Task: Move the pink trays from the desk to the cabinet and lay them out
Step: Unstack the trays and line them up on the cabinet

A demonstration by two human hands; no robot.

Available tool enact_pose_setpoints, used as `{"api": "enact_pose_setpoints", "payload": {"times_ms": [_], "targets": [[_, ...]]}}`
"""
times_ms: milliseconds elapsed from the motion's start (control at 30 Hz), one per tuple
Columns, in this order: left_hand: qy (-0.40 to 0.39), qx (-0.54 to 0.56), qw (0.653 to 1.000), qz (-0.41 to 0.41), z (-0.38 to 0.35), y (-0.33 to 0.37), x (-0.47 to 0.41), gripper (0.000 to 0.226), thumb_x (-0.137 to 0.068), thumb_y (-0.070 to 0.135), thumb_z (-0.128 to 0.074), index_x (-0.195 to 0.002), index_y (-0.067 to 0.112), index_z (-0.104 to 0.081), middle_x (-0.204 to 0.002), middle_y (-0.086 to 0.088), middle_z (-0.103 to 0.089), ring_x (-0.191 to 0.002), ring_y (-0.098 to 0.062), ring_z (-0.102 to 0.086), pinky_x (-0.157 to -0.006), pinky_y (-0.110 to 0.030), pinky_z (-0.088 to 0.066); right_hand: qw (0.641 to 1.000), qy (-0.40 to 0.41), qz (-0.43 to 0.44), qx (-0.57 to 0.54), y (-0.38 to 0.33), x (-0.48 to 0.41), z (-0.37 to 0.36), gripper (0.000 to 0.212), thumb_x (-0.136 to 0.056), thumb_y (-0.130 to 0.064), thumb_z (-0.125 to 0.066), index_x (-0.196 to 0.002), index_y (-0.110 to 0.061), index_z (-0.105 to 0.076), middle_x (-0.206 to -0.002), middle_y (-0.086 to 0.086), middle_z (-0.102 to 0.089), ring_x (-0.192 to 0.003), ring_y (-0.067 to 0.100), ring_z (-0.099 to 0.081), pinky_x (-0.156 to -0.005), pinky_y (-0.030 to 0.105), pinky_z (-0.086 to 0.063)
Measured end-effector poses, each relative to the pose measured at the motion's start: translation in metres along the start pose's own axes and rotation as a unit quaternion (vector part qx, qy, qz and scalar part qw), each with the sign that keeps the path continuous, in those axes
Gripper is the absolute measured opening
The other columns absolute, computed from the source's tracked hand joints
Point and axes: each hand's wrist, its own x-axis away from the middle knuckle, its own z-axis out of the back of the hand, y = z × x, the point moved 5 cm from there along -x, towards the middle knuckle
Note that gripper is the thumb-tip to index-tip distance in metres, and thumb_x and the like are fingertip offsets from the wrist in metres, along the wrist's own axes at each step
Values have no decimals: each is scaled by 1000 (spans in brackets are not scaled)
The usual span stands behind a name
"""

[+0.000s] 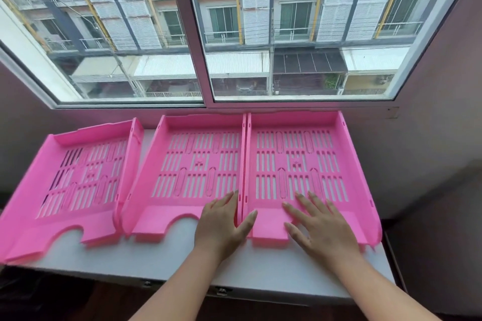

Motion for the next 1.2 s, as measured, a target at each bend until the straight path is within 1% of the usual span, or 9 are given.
{"api": "enact_pose_setpoints", "payload": {"times_ms": [67, 167, 433, 567, 700, 833, 933, 1100, 1200], "targets": [[0, -3, 1000, -3, 0, 0, 0, 85, -86, 72, -23, -151, 17, -29, -156, -1, -35, -144, -19, -29, -119, -38, -22, 1000, 10, -6, -4, 0, 0, 0, 72, -84, -76, 7, -150, -52, -11, -163, -10, -8, -152, 20, -5, -120, 43, -3], [-6, -16, 1000, -13, 2, 2, 0, 91, -83, 76, -21, -151, 16, -28, -156, -1, -34, -144, -18, -29, -119, -36, -19, 1000, -2, -9, -7, 0, 1, -4, 71, -84, -75, 6, -151, -53, -3, -162, -13, 4, -153, 18, 2, -121, 42, 3], [-10, -15, 1000, -18, 0, 5, -1, 90, -84, 75, -16, -152, 16, -25, -157, -3, -32, -145, -19, -27, -120, -37, -18, 999, -27, -18, -16, 5, -4, -1, 72, -84, -75, 4, -151, -51, 7, -164, -12, 12, -152, 17, 11, -123, 45, 3], [-7, -9, 999, -46, 12, 6, 5, 93, -82, 78, -20, -152, 18, -24, -158, -1, -31, -146, -17, -24, -119, -36, -14, 998, -35, -24, -48, -1, -3, 9, 72, -89, -73, -6, -156, -45, -3, -166, -7, 5, -153, 18, 7, -123, 45, 5], [57, -11, 998, -25, 39, -30, 19, 94, -79, 81, -18, -149, 20, -32, -154, 0, -38, -145, -18, -27, -119, -39, -19, 987, 25, -34, -155, -31, -7, 30, 79, -89, -73, -19, -157, -33, -20, -166, -5, -15, -153, 15, -10, -124, 45, -8], [152, -24, 988, 22, 71, -89, 32, 76, -85, 66, -37, -142, 16, -40, -146, -7, -48, -140, -25, -36, -117, -43, -25, 973, 44, -19, -228, -83, -15, 32, 87, -89, -72, -37, -158, -24, -18, -165, -6, -20, -152, 13, -17, -123, 40, -19], [191, -41, 979, 65, 86, -137, 40, 69, -85, 54, -43, -143, 16, -37, -147, -8, -46, -140, -26, -37, -117, -44, -26, 953, 54, -56, -294, -114, -22, 23, 91, -90, -59, -56, -159, -21, -10, -166, -6, -17, -152, 13, -17, -119, 38, -24], [143, 85, 974, 151, 85, -198, 44, 82, -88, 50, -51, -153, 20, -11, -161, -4, -22, -145, -24, -27, -112, -44, -33, 925, 107, -150, -331, -142, -23, 7, 89, -95, -36, -59, -159, -29, 2, -164, 1, -25, -142, 28, -41, -104, 48, -48], [104, 159, 970, 149, 79, -212, 40, 85, -91, 40, -55, -154, 25, 0, -150, -7, -43, -124, -28, -56, -87, -37, -55, 922, 132, -196, -307, -144, -25, 3, 79, -98, -27, -54, -159, -31, -3, -156, 8, -41, -117, 35, -63, -78, 41, -58]]}}
